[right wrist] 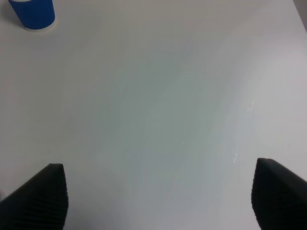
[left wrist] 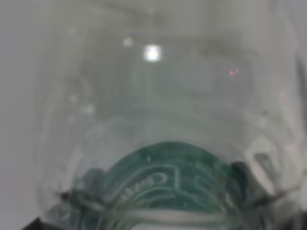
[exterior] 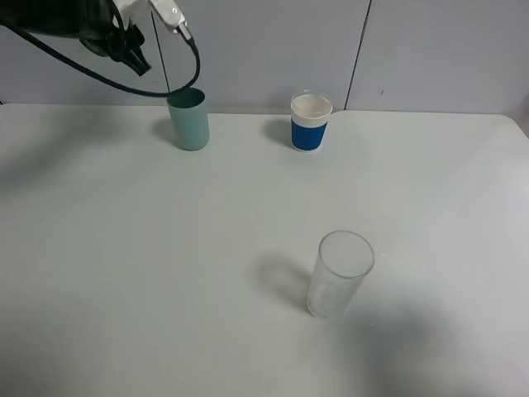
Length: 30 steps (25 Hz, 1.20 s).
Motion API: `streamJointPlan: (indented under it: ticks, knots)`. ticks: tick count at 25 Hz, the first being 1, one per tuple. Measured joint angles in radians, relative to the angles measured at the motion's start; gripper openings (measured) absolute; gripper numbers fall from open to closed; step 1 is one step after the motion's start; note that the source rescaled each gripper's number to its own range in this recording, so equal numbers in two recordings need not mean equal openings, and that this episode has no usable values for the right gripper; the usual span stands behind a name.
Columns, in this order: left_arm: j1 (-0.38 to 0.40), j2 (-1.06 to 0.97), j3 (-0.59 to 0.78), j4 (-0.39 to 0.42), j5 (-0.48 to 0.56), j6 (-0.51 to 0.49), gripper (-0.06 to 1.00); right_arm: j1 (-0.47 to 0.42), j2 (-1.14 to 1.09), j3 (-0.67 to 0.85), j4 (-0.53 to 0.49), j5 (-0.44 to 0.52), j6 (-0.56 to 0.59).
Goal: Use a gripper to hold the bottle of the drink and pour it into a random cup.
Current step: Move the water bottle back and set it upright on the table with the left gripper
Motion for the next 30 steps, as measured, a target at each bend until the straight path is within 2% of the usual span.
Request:
streamJointPlan:
  ticks: [3, 8, 15, 18, 21, 23, 26, 28, 29, 30]
  knots:
    - [-0.023, -0.057, 0.003, -0.045, 0.081, -0.049, 0.0, 0.0, 0.0, 0.0, 0.0, 0.0, 0.0]
    - [-0.055, -0.112, 0.007, -0.055, 0.166, -0.141, 0.0, 0.0, 0.0, 0.0, 0.0, 0.0, 0.0]
    - [-0.155, -0.121, 0.016, -0.058, 0.196, -0.221, 0.0, 0.0, 0.0, 0.0, 0.0, 0.0, 0.0]
    - [-0.205, -0.121, 0.018, -0.038, 0.211, -0.318, 0.0, 0.0, 0.0, 0.0, 0.0, 0.0, 0.0]
    - [-0.231, -0.121, 0.034, 0.114, 0.278, -0.551, 0.0, 0.0, 0.0, 0.0, 0.0, 0.0, 0.0]
    - [-0.234, -0.121, 0.041, 0.298, 0.387, -0.811, 0.0, 0.0, 0.0, 0.0, 0.0, 0.0, 0.0]
    - [-0.235, -0.121, 0.041, 0.661, 0.536, -1.283, 0.0, 0.0, 0.0, 0.0, 0.0, 0.0, 0.0]
    - [-0.237, -0.121, 0.041, 0.879, 0.608, -1.548, 0.0, 0.0, 0.0, 0.0, 0.0, 0.0, 0.0]
    - [-0.237, -0.121, 0.041, 0.879, 0.608, -1.548, 0.0, 0.0, 0.0, 0.0, 0.0, 0.0, 0.0]
    - [-0.237, -0.121, 0.041, 0.991, 0.638, -1.718, 0.0, 0.0, 0.0, 0.0, 0.0, 0.0, 0.0]
